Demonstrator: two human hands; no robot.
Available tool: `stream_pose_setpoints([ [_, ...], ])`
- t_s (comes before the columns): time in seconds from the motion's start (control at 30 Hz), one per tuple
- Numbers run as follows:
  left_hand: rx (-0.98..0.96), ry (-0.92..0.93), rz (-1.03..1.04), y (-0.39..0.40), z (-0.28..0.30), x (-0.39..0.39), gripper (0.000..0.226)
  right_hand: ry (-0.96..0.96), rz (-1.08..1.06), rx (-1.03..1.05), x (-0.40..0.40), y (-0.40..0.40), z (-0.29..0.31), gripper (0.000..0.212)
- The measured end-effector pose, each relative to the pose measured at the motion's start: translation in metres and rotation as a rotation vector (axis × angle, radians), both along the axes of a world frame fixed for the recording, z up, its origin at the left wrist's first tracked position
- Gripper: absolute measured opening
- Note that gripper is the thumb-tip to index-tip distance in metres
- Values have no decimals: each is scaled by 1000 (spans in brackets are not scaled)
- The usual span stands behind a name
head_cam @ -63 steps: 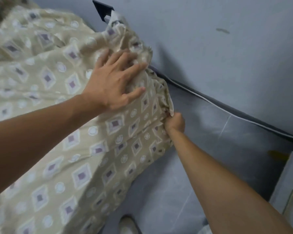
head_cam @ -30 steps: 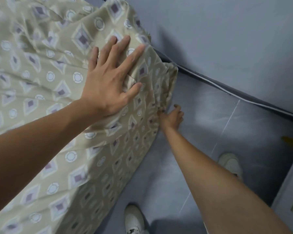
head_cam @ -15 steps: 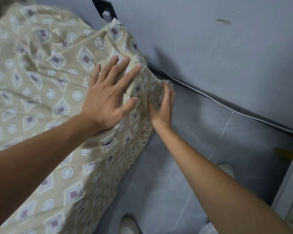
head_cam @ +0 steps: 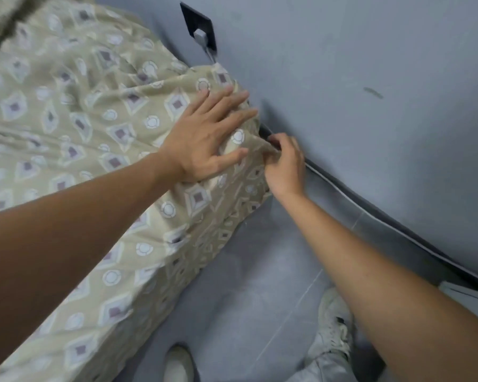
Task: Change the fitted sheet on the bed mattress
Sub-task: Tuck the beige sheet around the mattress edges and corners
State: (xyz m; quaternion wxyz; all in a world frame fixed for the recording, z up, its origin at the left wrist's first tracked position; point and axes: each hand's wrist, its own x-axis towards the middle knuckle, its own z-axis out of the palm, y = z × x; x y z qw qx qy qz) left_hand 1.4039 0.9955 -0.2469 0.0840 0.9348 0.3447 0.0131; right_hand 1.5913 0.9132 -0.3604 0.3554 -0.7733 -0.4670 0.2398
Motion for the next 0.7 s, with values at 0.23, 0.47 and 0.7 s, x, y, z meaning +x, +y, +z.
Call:
stream_pose_setpoints([
  [0.23,-83,-6,303,-84,25,-80,68,-255,462,209,-46,-37,113,57],
  [0.47,-155,44,759,-247,40,-209,69,-410,1006,39,-129,-73,147,67],
  [0.7,-257,63,1190,-398,59,-316,67,-379,1473,35,-273,-146,153,55],
])
